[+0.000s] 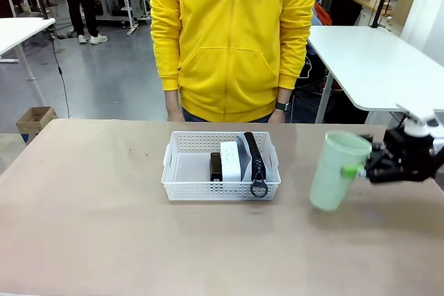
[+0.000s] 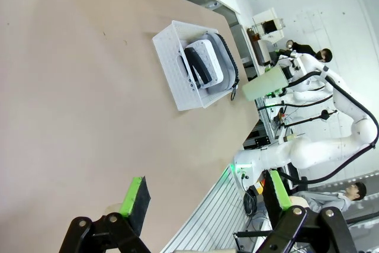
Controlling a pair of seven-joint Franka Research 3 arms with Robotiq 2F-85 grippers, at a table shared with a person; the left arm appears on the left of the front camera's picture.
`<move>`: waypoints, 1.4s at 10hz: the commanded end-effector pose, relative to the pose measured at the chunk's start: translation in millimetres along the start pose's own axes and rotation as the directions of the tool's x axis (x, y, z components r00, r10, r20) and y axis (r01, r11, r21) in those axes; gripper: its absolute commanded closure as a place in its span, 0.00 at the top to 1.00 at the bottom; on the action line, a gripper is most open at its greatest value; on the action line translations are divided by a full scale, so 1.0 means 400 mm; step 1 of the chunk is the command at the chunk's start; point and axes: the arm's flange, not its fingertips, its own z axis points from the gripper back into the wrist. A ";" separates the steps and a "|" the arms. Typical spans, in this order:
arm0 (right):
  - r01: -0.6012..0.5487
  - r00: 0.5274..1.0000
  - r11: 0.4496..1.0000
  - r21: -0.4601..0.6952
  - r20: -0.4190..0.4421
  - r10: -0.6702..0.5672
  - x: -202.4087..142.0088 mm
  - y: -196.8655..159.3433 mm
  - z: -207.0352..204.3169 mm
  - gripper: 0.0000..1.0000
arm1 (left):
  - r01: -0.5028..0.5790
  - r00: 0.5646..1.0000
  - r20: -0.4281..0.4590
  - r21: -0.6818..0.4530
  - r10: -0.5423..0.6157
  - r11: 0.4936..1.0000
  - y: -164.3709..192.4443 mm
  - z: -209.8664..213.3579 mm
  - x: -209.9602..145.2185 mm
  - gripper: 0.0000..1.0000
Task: Efficiently arrange items inside the basket to fit them all.
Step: Pick up the Reusable plastic cup and place it inside the Organizing basket.
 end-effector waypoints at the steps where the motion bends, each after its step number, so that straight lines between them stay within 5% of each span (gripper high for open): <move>1: 0.091 0.996 0.993 -0.069 0.016 -0.090 0.072 0.222 -0.092 0.00 | -0.011 1.000 0.022 -0.006 0.011 1.000 -0.007 -0.006 0.001 1.00; 4: 0.052 0.998 0.997 -0.059 -0.039 -0.054 0.067 0.222 -0.089 0.00 | -0.011 1.000 0.022 -0.006 0.011 1.000 -0.007 -0.006 0.001 1.00; 5: 0.093 0.996 0.995 -0.047 0.005 -0.093 0.143 0.024 -0.044 0.00 | -0.011 1.000 0.022 -0.006 0.011 1.000 -0.007 -0.006 0.001 1.00; 8: 0.093 0.996 0.995 -0.047 0.005 -0.093 0.143 0.024 -0.044 0.00 | -0.011 1.000 0.022 -0.006 0.011 1.000 -0.007 -0.006 0.001 1.00; 9: 0.093 0.996 0.995 -0.048 -0.011 -0.094 0.142 0.024 -0.053 0.93 | -0.011 1.000 0.022 -0.006 0.011 1.000 -0.007 -0.006 0.001 1.00; 11: 0.028 0.996 1.000 -0.013 -0.079 -0.029 0.269 0.034 -0.125 0.93 | -0.011 1.000 0.022 -0.006 0.011 1.000 -0.007 -0.006 0.001 1.00; 14: 0.276 0.943 0.958 0.072 -0.213 -0.256 0.435 0.039 -0.306 0.93 | -0.011 1.000 0.022 -0.006 0.011 1.000 -0.007 -0.006 0.001 1.00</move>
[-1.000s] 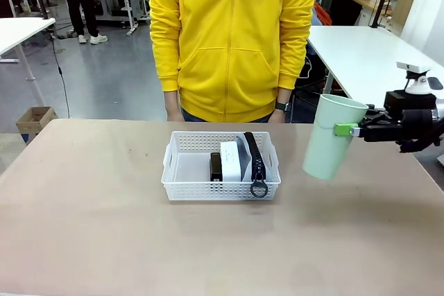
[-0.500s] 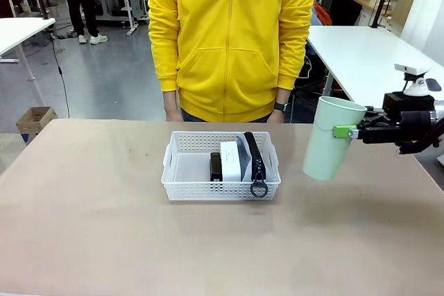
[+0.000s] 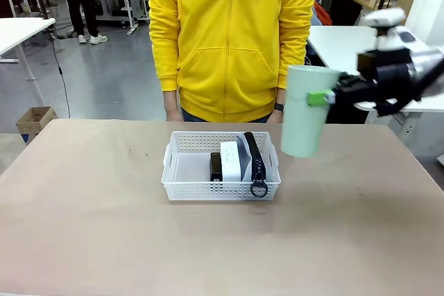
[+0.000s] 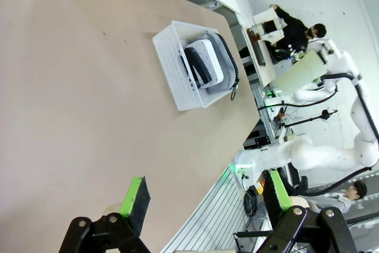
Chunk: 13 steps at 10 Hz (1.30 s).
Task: Efficiently arrange items inside the basket to fit them all.
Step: Pick up the Reusable plastic cup and place it inside the Organizing basket.
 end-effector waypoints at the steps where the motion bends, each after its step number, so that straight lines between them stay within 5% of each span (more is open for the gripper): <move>1: 0.217 0.968 0.976 0.001 -0.130 -0.215 0.073 -0.030 -0.097 0.93 | -0.011 1.000 0.022 -0.006 0.011 1.000 -0.007 -0.005 0.001 1.00; 3: 0.410 0.857 0.907 -0.095 -0.301 -0.419 0.143 -0.067 -0.271 0.93 | -0.011 1.000 0.022 -0.006 0.011 1.000 -0.007 -0.005 0.001 1.00; 5: 0.518 0.638 0.786 -0.337 -0.459 -0.618 0.179 -0.120 -0.451 0.93 | -0.011 1.000 0.022 -0.006 0.011 1.000 -0.007 -0.005 0.001 1.00; 7: 0.509 0.438 0.674 -0.535 -0.514 -0.738 0.177 -0.175 -0.595 0.93 | -0.011 1.000 0.022 -0.006 0.011 1.000 -0.007 -0.005 0.001 1.00; 9: 0.468 0.293 0.594 -0.654 -0.520 -0.803 0.163 -0.233 -0.690 0.93 | -0.011 1.000 0.022 -0.006 0.011 1.000 -0.007 -0.005 0.001 1.00; 11: 0.430 0.246 0.497 -0.753 -0.432 -0.868 0.153 -0.279 -0.714 0.93 | -0.011 1.000 0.022 -0.006 0.011 1.000 -0.007 -0.005 0.001 1.00; 12: 0.376 0.323 0.556 -0.741 -0.457 -0.829 0.166 -0.287 -0.711 0.93 | -0.011 1.000 0.022 -0.006 0.011 1.000 -0.007 -0.005 0.001 1.00; 13: 0.430 0.278 0.528 -0.732 -0.450 -0.849 0.081 -0.257 -0.692 0.93 | -0.011 1.000 0.022 -0.006 0.011 1.000 -0.007 -0.005 0.001 1.00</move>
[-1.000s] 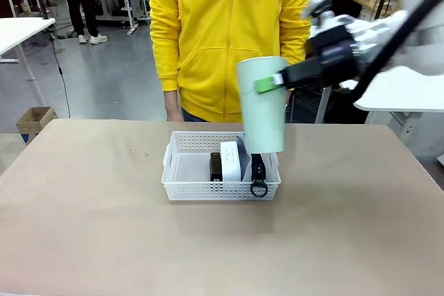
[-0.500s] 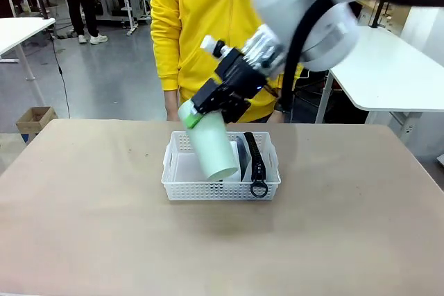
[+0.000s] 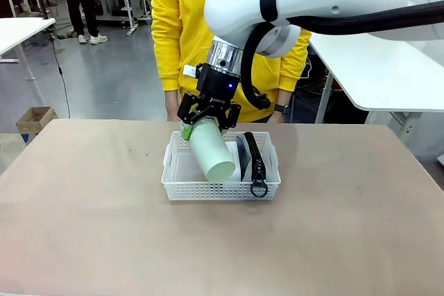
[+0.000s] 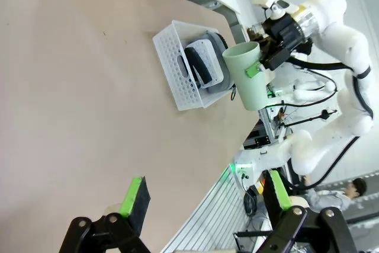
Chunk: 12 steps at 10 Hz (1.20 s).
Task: Efficiently arrange items inside the basket to fit them all.
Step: Pick up the Reusable plastic cup and place it inside the Organizing basket.
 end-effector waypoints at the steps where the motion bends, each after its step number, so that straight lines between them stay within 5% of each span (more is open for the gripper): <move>1: 0.004 1.000 1.000 0.018 -0.005 -0.004 -0.036 -0.002 -0.022 0.93 | -0.011 1.000 0.023 -0.006 0.011 1.000 -0.008 -0.004 0.000 1.00; 4: 0.002 1.000 1.000 0.004 -0.012 -0.002 -0.006 0.001 -0.015 0.93 | -0.011 1.000 0.023 -0.006 0.011 1.000 -0.008 -0.004 0.000 1.00; 7: 0.390 0.914 0.921 -0.017 0.134 -0.384 0.022 0.032 -0.028 0.93 | -0.011 1.000 0.023 -0.006 0.011 1.000 -0.008 -0.004 0.000 1.00; 9: 0.490 0.858 0.871 -0.019 0.186 -0.479 0.040 0.033 -0.027 0.93 | -0.011 1.000 0.023 -0.006 0.011 1.000 -0.008 -0.004 0.000 1.00; 12: 0.517 0.847 0.854 -0.062 0.182 -0.500 0.071 0.037 -0.041 0.93 | -0.011 1.000 0.023 -0.006 0.011 1.000 -0.008 -0.004 0.000 1.00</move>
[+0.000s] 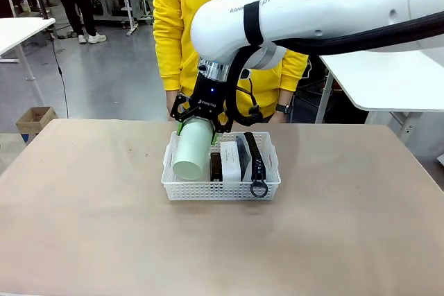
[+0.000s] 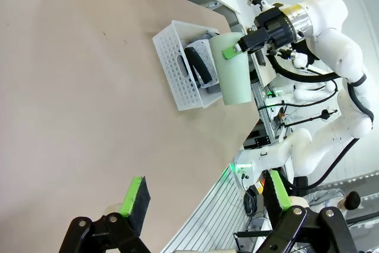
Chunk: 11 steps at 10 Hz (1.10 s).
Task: Efficiently arrange items inside the basket to fit them all.
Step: Pick up the Reusable plastic cup and place it inside the Organizing basket.
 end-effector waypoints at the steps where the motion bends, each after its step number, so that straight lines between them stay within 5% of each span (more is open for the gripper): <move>1: 0.022 1.000 0.999 -0.037 0.018 -0.022 0.010 0.024 0.009 0.93 | -0.011 1.000 0.023 -0.006 0.011 1.000 -0.007 -0.004 0.000 1.00; 6: -0.068 0.996 0.991 -0.118 0.041 0.073 0.066 0.048 -0.032 0.93 | -0.011 1.000 0.023 -0.006 0.011 1.000 -0.007 -0.004 0.000 1.00; 11: -0.124 0.992 0.971 -0.206 -0.030 0.120 0.096 0.088 -0.117 0.93 | -0.011 1.000 0.023 -0.006 0.011 1.000 -0.007 -0.004 0.000 1.00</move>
